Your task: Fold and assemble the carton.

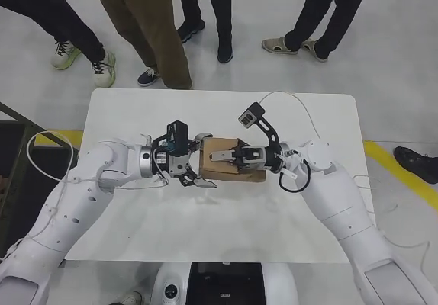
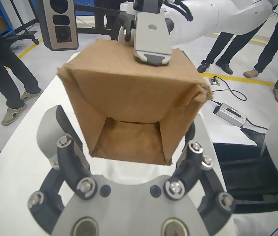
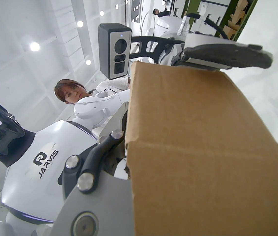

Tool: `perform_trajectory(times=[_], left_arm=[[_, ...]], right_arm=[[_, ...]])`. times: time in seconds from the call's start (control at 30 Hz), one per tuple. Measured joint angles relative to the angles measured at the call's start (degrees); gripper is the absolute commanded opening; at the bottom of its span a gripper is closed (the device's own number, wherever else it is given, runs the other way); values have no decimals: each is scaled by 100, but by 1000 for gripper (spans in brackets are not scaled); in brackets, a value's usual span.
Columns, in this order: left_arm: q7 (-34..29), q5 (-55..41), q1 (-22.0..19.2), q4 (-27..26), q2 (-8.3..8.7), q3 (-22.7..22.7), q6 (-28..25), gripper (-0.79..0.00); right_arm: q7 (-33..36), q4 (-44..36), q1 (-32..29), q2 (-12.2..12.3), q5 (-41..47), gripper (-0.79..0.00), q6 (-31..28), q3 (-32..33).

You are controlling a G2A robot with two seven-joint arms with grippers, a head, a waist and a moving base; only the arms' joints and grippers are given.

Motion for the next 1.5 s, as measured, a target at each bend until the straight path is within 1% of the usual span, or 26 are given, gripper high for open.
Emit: perform_trajectory(times=[0.07, 0.17, 0.3, 0.43, 0.47, 0.5, 0.53, 0.6, 0.67, 0.8, 0.83, 0.9, 0.93, 1.07, 1.1, 1.17, 1.43, 1.5], left_arm=[[27, 5, -12, 14, -2, 13, 0, -65], [49, -17, -25, 30, -3, 25, 0, -200], [41, -76, -43, 49, -2, 39, 0, -225], [10, -148, -60, 78, -3, 49, 0, -231], [3, -171, -66, 87, -4, 49, 0, -228], [1, -190, -71, 95, -5, 48, 0, -237], [-3, -206, -74, 106, -6, 46, 0, -249], [-15, -238, -80, 125, -8, 40, 0, -283], [-23, -263, -79, 145, -11, 29, 0, -286], [-25, -286, -58, 189, -14, -7, 4, -329], [-22, -290, -49, 200, -15, -20, 5, -332], [-14, -294, -34, 211, -16, -46, 9, -336], [-6, -296, -24, 215, -16, -62, 13, -326], [41, -313, 32, 228, -10, -159, 34, -308], [48, -318, 44, 236, -8, -183, 41, -292], [63, -334, 70, 264, -4, -243, 67, -299], [147, -470, 153, 403, 15, -489, 115, -348], [157, -474, 172, 423, 17, -539, 134, -348]], right_arm=[[6, 20, 30, -7, 0, -785, -10, -21], [23, 53, 62, -16, 9, -785, -20, -46], [42, 100, 97, -25, 25, -785, -35, -69], [49, 149, 132, -32, 28, -785, -50, -85], [51, 160, 141, -35, 33, -748, -54, -89], [52, 168, 147, -36, 37, -665, -55, -91], [53, 176, 154, -38, 40, -560, -57, -93], [57, 194, 169, -40, 40, -428, -59, -96], [53, 206, 182, -41, 39, -403, -59, -94], [57, 213, 196, -34, 34, -342, -72, -61], [58, 207, 196, -29, 26, -320, -75, -46], [61, 190, 190, -21, 12, -252, -77, -23], [61, 183, 187, -16, 3, -231, -77, -9], [34, 158, 164, 15, -49, -203, -84, 89], [21, 152, 156, 25, -65, -194, -91, 124], [-17, 128, 129, 58, -130, -185, -110, 227], [-119, -99, -85, 214, -380, -197, -73, 691], [-165, -171, -144, 255, -461, -222, -86, 815]])
